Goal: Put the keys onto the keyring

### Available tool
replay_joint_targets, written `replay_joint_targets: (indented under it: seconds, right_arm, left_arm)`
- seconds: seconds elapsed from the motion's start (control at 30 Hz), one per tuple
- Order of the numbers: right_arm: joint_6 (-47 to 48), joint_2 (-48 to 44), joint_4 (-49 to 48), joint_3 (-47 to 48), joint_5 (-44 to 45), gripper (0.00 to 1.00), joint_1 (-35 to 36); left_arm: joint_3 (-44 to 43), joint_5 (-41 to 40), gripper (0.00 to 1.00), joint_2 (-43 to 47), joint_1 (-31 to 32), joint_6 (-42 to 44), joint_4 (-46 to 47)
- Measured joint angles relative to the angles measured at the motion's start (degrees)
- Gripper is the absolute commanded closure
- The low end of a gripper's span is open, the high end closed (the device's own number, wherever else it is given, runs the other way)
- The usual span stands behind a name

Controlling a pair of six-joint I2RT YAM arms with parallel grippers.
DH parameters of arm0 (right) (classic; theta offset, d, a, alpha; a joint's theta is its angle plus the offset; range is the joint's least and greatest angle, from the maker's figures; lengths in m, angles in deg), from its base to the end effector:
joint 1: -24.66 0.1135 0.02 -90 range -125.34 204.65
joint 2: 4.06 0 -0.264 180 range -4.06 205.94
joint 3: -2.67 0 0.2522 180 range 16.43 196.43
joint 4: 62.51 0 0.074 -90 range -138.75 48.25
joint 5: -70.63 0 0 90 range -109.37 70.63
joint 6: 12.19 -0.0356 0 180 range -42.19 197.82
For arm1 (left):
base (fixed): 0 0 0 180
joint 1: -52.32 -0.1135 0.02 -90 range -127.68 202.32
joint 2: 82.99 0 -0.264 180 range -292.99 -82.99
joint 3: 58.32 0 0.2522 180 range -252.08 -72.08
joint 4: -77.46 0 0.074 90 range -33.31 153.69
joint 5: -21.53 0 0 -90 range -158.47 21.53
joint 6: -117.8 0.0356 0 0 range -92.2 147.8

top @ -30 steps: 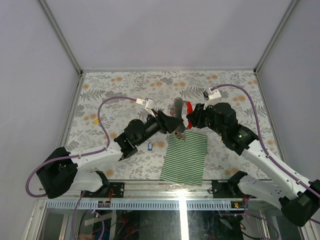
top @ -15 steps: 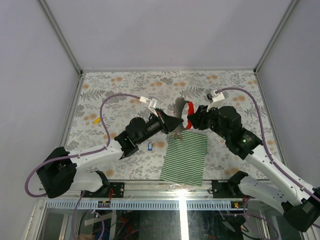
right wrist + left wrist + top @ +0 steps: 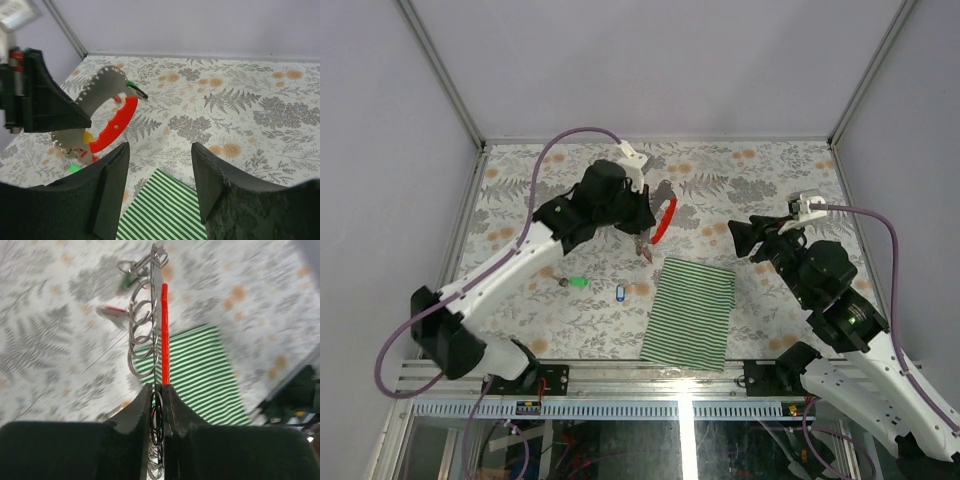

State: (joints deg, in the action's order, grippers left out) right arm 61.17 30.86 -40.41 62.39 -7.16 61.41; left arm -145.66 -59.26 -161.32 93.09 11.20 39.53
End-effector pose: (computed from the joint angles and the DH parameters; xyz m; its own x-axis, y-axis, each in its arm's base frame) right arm 0.1176 0.0784 0.3755 -0.0828 0.2875 -0.9542 -0.4089 0.8634 0.2956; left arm 0.2320 -0.2075 0.3588 -0.5654 0.1152 -0.8167 0.6148 0.7190 -0.3242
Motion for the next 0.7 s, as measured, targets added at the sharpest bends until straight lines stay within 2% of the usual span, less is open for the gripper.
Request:
replay_joint_targets:
  seconds: [0.1,0.17,0.37,0.5,0.7]
  right_arm:
    - [0.1,-0.5,0.2,-0.3,1.4,0.41,0.0]
    - [0.3,-1.1,0.2,-1.1,1.7,0.41,0.0]
    - [3.2,-4.7,-1.4,-5.4,1.2,0.43,0.0]
    - [5.4,-7.3,-4.1,-8.7,-1.3,0.47,0.0]
    - [7.1,-12.5,-9.7,-13.8,-8.0,0.54,0.0]
  left_arm:
    - [-8.5,-1.5,1.0,-7.9,-1.6,4.8,-12.5]
    - [-12.6,-3.9,1.0,-12.4,-0.5,7.7,-19.7]
    - [-18.2,-13.2,1.0,-15.9,9.6,17.6,-35.5]
    - [-19.7,-18.1,1.0,-14.2,15.5,23.5,-38.0]
    - [-14.4,-22.6,1.0,-6.8,18.1,31.5,-34.5]
